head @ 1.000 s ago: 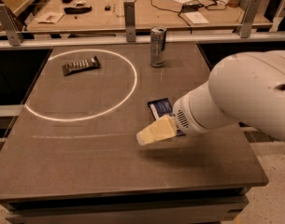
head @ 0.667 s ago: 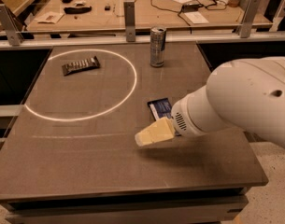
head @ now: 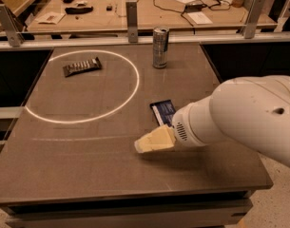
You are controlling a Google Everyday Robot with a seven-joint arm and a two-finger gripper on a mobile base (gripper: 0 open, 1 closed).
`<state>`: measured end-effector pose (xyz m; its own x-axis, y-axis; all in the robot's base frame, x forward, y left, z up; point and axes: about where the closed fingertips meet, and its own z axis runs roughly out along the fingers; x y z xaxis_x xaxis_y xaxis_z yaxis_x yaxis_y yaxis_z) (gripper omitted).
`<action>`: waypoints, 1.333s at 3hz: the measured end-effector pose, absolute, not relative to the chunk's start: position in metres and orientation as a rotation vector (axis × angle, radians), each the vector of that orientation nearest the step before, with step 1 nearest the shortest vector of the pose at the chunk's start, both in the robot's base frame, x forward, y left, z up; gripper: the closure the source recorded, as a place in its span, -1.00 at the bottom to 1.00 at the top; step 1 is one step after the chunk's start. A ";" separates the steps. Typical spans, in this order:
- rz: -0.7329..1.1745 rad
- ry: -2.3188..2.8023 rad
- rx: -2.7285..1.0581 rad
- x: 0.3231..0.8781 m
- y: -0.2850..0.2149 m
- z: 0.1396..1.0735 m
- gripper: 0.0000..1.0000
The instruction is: Pick rxbar blueberry
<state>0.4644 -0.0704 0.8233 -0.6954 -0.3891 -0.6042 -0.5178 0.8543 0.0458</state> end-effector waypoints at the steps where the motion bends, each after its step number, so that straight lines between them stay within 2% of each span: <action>1: 0.290 2.376 -0.693 0.472 -0.066 0.820 -1.00; 3: 0.298 2.330 -0.740 0.485 -0.058 0.814 -1.00; 4: 0.298 2.327 -0.747 0.485 -0.060 0.810 -0.66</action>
Offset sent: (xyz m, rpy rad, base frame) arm 0.0268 0.0139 -0.0097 0.0154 -0.0955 0.0847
